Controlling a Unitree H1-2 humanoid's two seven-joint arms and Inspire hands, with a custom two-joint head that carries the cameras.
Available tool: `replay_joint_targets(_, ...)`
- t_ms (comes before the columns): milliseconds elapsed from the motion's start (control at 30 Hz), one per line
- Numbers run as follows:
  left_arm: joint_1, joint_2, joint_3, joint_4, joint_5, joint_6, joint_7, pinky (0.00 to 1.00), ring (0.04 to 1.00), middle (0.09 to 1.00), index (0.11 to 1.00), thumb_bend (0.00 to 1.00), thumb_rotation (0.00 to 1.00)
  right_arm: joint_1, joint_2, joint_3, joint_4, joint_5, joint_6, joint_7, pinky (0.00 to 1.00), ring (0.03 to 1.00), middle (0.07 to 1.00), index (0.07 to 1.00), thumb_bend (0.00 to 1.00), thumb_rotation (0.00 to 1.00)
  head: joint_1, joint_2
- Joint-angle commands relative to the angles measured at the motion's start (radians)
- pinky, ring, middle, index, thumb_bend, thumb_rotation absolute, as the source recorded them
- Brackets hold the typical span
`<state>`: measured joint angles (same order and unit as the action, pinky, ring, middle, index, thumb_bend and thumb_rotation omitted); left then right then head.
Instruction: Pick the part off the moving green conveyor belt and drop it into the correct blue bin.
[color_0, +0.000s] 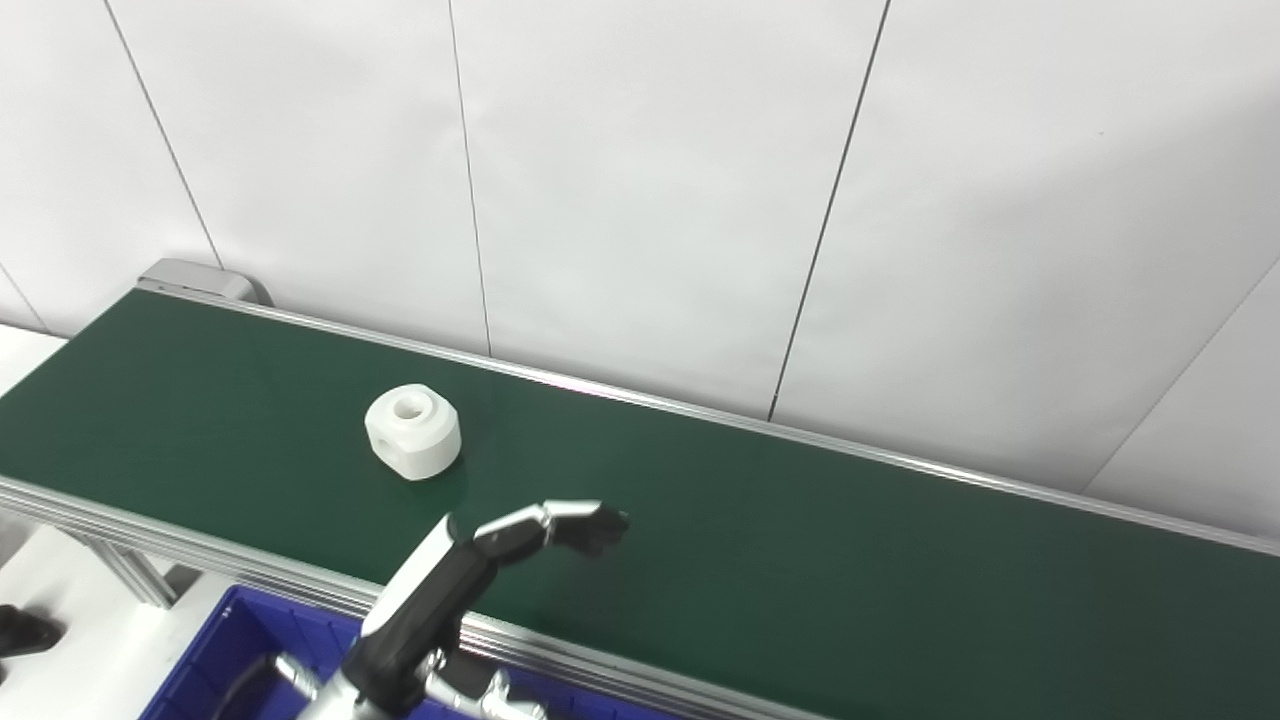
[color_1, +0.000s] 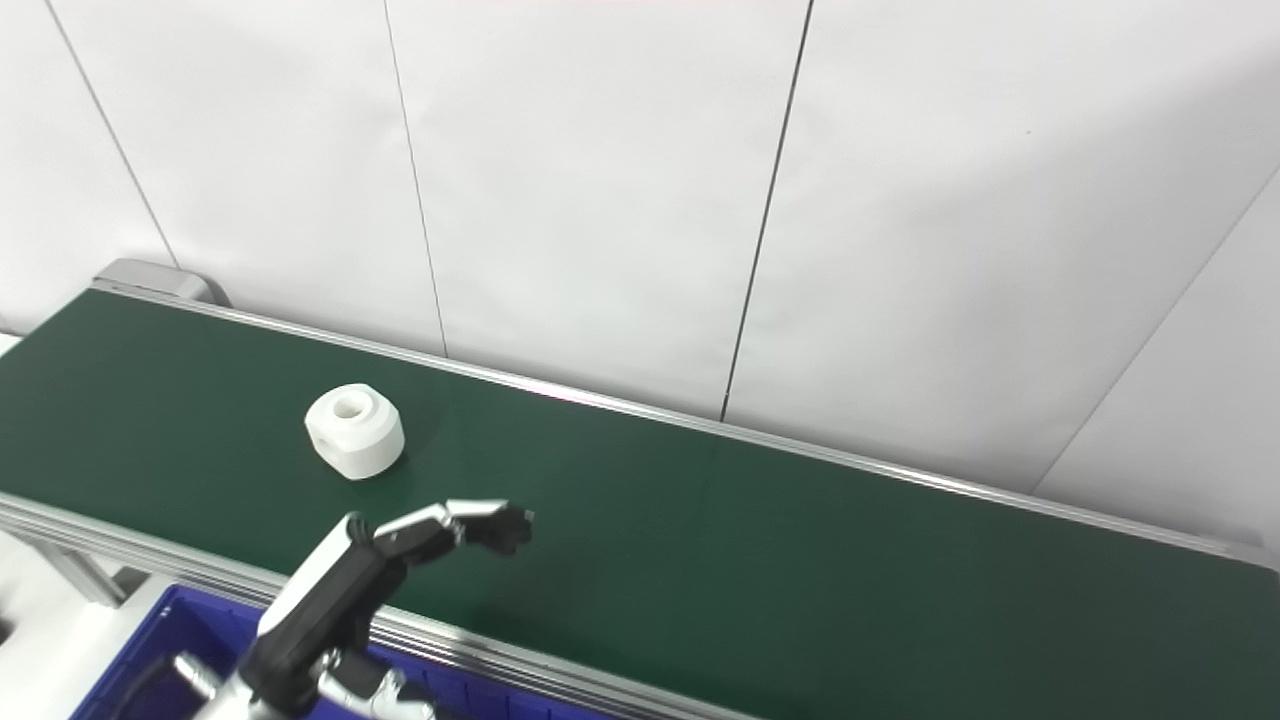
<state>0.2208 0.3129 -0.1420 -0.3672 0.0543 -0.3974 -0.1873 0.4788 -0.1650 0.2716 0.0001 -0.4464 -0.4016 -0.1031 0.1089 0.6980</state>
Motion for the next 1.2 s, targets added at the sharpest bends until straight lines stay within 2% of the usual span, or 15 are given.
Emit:
replay_joint_targets(0,-0.065,0.03,0.026,-0.05,0.029,0.038,-0.018,0.72,0.793,0.841,0.791,0.87,0.27,0.012,0.007,-0.005,-0.044,0.015,-0.006,0.004,0.85,0.934,0.956,0.982,0.88,0.35,-0.005,0.035)
replay_joint_targets(33,-0.086,0.036,0.032,-0.054,0.039,0.056,-0.025,0.73,0.8,0.846,0.796,0.86,0.26,0.014,0.007,-0.006,-0.053,0.021,0.001,0.01,0.86,0.937,0.957,0.983,0.88,0.36,-0.005,0.043)
replay_joint_targets(67,-0.112,0.042,0.039,-0.058,0.046,0.081,-0.034,0.73,0.803,0.849,0.799,0.85,0.26,0.015,0.005,-0.008,-0.066,0.027,0.013,0.02,0.87,0.939,0.958,0.983,0.88,0.36,-0.001,0.081)
replay_joint_targets(133,-0.154,0.054,0.049,-0.065,0.068,0.131,-0.05,0.73,0.809,0.855,0.803,0.85,0.25,0.017,-0.002,-0.01,-0.087,0.042,0.031,0.043,0.88,0.948,0.96,0.986,0.87,0.38,0.001,0.086)
replay_joint_targets(167,-0.171,0.06,0.052,-0.067,0.082,0.154,-0.057,0.77,0.827,0.855,0.815,0.84,0.26,0.017,-0.006,-0.011,-0.095,0.05,0.038,0.054,0.9,0.953,0.967,0.99,0.86,0.38,0.001,0.086)
replay_joint_targets(200,-0.2,0.07,0.055,-0.066,0.107,0.184,-0.068,0.8,0.839,0.851,0.815,0.85,0.24,0.019,-0.006,-0.016,-0.108,0.061,0.054,0.063,0.9,0.953,0.971,0.992,0.85,0.38,0.014,0.122)
replay_joint_targets(267,-0.245,0.084,0.059,-0.058,0.14,0.219,-0.083,0.81,0.853,0.858,0.829,0.83,0.26,0.018,-0.004,-0.024,-0.12,0.072,0.057,0.07,0.88,0.939,0.959,0.976,0.86,0.36,0.026,0.127)
replay_joint_targets(367,-0.309,0.114,0.059,-0.011,0.163,0.253,-0.113,0.82,0.867,0.869,0.835,0.82,0.22,0.011,-0.002,-0.037,-0.117,0.072,0.042,0.068,0.86,0.92,0.946,0.964,0.88,0.35,0.045,0.128)
replay_joint_targets(600,-0.405,0.168,0.069,0.16,0.17,0.215,-0.139,0.81,0.862,0.865,0.831,0.86,0.1,-0.006,-0.007,-0.05,-0.097,0.083,0.017,0.071,0.84,0.901,0.935,0.948,0.9,0.33,0.061,0.114)
replay_joint_targets(667,-0.43,0.182,0.068,0.217,0.192,0.199,-0.137,0.81,0.866,0.87,0.836,0.86,0.09,-0.011,-0.008,-0.052,-0.083,0.09,0.004,0.068,0.83,0.895,0.931,0.945,0.9,0.33,0.069,0.104)
replay_joint_targets(933,-0.5,0.206,0.057,0.36,0.346,0.212,-0.095,0.84,0.903,0.897,0.858,0.87,0.09,-0.026,-0.013,-0.052,-0.042,0.114,-0.03,0.068,0.82,0.89,0.928,0.94,0.91,0.31,0.092,0.065)
replay_joint_targets(1067,-0.54,0.229,0.038,0.425,0.443,0.196,-0.078,0.9,0.906,0.898,0.862,0.91,0.08,-0.032,-0.011,-0.055,-0.024,0.114,-0.042,0.062,0.81,0.888,0.923,0.934,0.91,0.32,0.101,0.053)
replay_joint_targets(1167,-0.568,0.246,0.019,0.486,0.519,0.154,-0.035,0.91,0.893,0.884,0.85,0.94,0.06,-0.037,-0.012,-0.054,-0.015,0.112,-0.047,0.064,0.82,0.893,0.925,0.938,0.91,0.32,0.108,0.044)
